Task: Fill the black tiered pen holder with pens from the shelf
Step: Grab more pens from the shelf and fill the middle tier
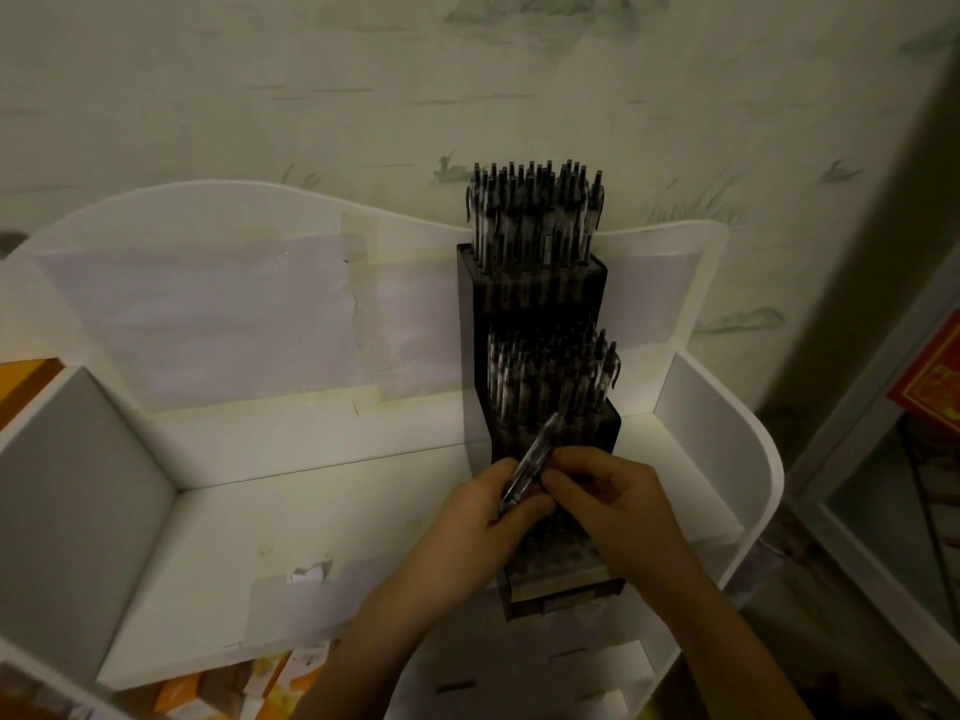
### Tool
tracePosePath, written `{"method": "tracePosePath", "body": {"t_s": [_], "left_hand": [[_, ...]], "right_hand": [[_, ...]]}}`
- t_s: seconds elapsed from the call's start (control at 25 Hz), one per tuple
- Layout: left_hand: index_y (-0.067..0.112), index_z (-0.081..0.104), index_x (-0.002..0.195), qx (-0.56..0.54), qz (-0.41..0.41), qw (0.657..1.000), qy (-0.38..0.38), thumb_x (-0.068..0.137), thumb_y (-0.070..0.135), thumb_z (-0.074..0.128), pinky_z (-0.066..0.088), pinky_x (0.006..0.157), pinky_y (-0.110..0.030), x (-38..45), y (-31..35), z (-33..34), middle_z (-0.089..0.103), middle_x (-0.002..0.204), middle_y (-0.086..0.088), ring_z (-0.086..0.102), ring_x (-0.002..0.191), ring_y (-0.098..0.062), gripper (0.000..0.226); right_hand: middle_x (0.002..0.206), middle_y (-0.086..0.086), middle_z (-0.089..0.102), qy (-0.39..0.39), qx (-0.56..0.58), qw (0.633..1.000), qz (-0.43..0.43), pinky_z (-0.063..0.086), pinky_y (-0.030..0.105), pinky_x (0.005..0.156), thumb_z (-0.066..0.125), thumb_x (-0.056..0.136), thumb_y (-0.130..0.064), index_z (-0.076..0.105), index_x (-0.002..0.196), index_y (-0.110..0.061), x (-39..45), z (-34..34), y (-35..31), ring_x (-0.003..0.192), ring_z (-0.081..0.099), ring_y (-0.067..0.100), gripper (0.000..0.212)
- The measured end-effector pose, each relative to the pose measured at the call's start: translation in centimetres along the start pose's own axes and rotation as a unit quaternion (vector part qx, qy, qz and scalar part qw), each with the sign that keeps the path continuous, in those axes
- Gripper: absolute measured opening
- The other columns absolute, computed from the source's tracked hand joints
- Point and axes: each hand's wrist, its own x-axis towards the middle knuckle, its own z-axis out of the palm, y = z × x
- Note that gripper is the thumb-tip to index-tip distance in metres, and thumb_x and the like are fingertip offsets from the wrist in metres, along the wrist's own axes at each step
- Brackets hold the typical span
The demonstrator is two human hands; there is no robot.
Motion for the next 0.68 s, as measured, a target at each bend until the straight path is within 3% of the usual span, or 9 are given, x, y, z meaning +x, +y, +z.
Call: {"method": "tracePosePath", "body": {"t_s": [0.2,0.4,0.52,0.68], "left_hand": [[0.019,0.061,0.103,-0.014,-0.004,1.000,-0.024,0.096,0.027,0.059,0.045,0.052,-0.024,-0.3,0.4,0.0,0.055,0.057,0.007,0.053,0.047,-0.005,0.011],[0.017,0.059,0.088,-0.010,-0.012,0.999,-0.028,0.100,0.030,0.049,0.042,0.050,-0.030,-0.7,-0.1,-0.4,0.051,0.056,0.008,0.047,0.044,-0.007,0.020],[0.026,0.057,0.081,0.006,-0.011,1.000,0.000,0.100,0.041,0.044,0.039,0.049,-0.027,-0.8,-0.5,-0.6,0.049,0.054,0.009,0.044,0.044,-0.005,0.028],[0.027,0.059,0.083,0.011,0.001,0.999,0.031,0.093,0.053,0.041,0.037,0.050,-0.023,-0.6,-0.7,-0.7,0.049,0.053,0.013,0.042,0.046,-0.001,0.034]], "right_hand": [[0.087,-0.006,0.076,0.059,0.063,0.995,0.044,0.054,0.014,0.069,0.066,0.088,-0.011,0.075,0.092,-0.022,-0.1,-1.0,-1.2,0.083,0.072,0.010,0.015],[0.080,0.005,0.076,0.190,0.123,0.974,-0.010,0.057,0.019,0.066,0.064,0.089,-0.006,0.072,0.093,-0.009,0.7,-3.8,-3.3,0.073,0.074,0.017,0.009],[0.079,-0.001,0.076,0.222,0.027,0.974,-0.040,0.057,0.018,0.069,0.068,0.087,-0.009,0.073,0.094,-0.011,0.9,-4.8,-2.5,0.073,0.073,0.013,0.008],[0.078,-0.014,0.072,0.193,-0.141,0.971,-0.032,0.053,0.012,0.075,0.072,0.086,-0.018,0.073,0.097,-0.020,0.4,-3.6,0.6,0.078,0.068,-0.001,0.011]]}}
